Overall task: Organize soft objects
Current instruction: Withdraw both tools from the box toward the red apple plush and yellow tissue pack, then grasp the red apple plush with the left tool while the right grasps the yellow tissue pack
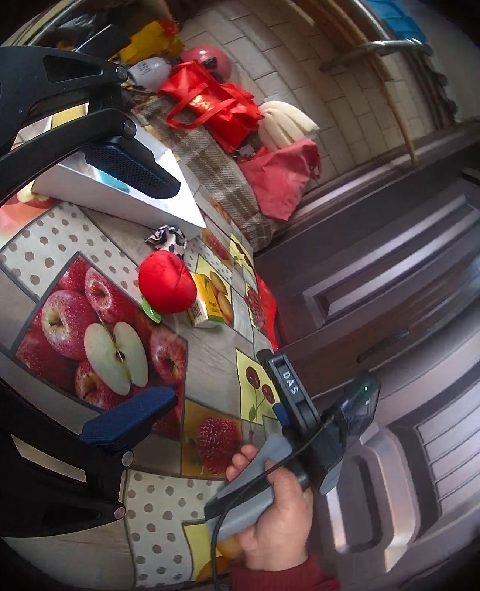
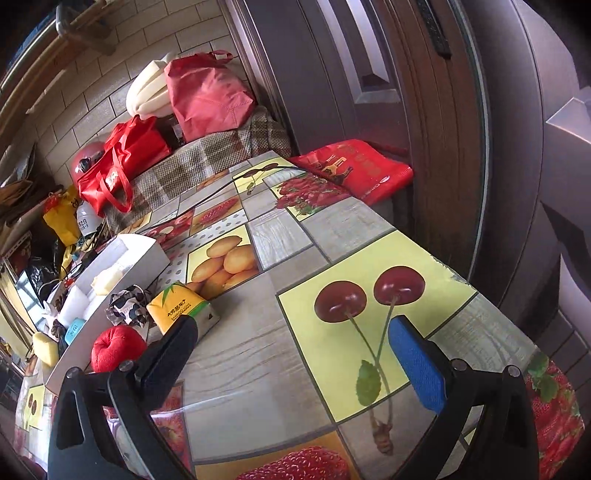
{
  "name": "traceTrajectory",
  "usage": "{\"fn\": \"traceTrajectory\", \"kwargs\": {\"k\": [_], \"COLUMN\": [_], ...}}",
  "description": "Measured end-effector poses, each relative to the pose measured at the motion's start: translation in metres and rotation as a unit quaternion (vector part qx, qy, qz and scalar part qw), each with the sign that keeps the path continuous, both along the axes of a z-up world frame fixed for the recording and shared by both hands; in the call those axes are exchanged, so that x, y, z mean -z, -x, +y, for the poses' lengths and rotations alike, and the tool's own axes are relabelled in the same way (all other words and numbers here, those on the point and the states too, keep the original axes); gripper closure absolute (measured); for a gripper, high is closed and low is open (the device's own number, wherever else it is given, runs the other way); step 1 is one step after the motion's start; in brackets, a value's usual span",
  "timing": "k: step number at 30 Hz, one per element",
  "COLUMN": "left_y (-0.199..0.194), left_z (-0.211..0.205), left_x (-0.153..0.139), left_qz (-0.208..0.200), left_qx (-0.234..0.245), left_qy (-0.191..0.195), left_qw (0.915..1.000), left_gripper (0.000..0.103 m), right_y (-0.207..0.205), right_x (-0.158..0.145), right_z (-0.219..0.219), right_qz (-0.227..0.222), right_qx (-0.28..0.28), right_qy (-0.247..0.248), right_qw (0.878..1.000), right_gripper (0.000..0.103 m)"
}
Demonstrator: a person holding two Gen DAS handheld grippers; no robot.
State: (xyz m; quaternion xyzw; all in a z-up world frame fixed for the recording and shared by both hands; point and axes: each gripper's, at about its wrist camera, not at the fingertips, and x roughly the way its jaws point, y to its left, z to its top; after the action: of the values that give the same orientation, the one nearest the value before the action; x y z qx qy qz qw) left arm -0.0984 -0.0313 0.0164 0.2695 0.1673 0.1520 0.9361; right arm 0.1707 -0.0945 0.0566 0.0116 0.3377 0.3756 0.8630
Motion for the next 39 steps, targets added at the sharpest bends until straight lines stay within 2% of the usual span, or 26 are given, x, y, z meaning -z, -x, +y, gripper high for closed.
{"fn": "traceTrajectory", "kwargs": {"k": [2, 3, 4, 5, 13, 16, 21, 23, 26, 30, 33, 39], "left_y": [0.004, 0.007, 0.011, 0.016, 0.014, 0.007, -0.024, -0.033, -0.042, -0.051, -0.061, -0.080], "left_z": [-0.033, -0.048, -0.059, -0.066, -0.061, -0.060, -0.032, -0.014, 0.014, 0.052, 0.072, 0.085], "left_x": [0.019, 0.031, 0.041, 0.044, 0.040, 0.039, 0.029, 0.019, 0.003, -0.007, -0.008, -0.006], "left_qz": [0.006, 0.009, 0.005, -0.019, -0.008, 0.002, 0.019, 0.018, 0.019, 0.035, 0.043, 0.043], "left_qx": [0.030, 0.047, 0.056, 0.056, 0.052, 0.048, 0.001, -0.020, -0.049, -0.076, -0.086, -0.093], "left_qy": [-0.094, -0.144, -0.183, -0.206, -0.192, -0.182, -0.141, -0.100, -0.023, 0.077, 0.127, 0.160], "left_qw": [0.9951, 0.9885, 0.9816, 0.9767, 0.9799, 0.9821, 0.9898, 0.9947, 0.9983, 0.9936, 0.9872, 0.9819], "left_gripper": [0.000, 0.000, 0.004, 0.003, 0.003, 0.003, 0.003, 0.003, 0.003, 0.003, 0.003, 0.003], "right_y": [-0.002, -0.003, -0.005, -0.006, -0.006, -0.007, -0.004, 0.000, 0.006, 0.007, 0.009, 0.022], "right_x": [0.001, 0.001, 0.002, 0.002, 0.002, 0.003, 0.013, 0.017, 0.018, 0.023, 0.023, 0.019], "right_z": [-0.003, -0.004, -0.005, -0.004, -0.002, 0.004, 0.034, 0.048, 0.063, 0.077, 0.088, 0.118], "right_qz": [0.007, 0.009, 0.012, 0.014, 0.010, 0.012, 0.019, 0.009, -0.019, -0.032, -0.036, -0.100], "right_qx": [0.003, 0.004, 0.005, 0.006, 0.005, 0.001, -0.038, -0.052, -0.074, -0.107, -0.143, -0.194], "right_qy": [-0.007, -0.008, -0.009, -0.008, -0.005, 0.011, 0.088, 0.126, 0.159, 0.183, 0.183, 0.202], "right_qw": [1.000, 1.000, 1.000, 1.000, 1.000, 1.000, 0.995, 0.991, 0.984, 0.977, 0.972, 0.955], "right_gripper": [0.000, 0.000, 0.000, 0.000, 0.000, 0.000, 0.000, 0.000, 0.000, 0.000, 0.000, 0.000]}}
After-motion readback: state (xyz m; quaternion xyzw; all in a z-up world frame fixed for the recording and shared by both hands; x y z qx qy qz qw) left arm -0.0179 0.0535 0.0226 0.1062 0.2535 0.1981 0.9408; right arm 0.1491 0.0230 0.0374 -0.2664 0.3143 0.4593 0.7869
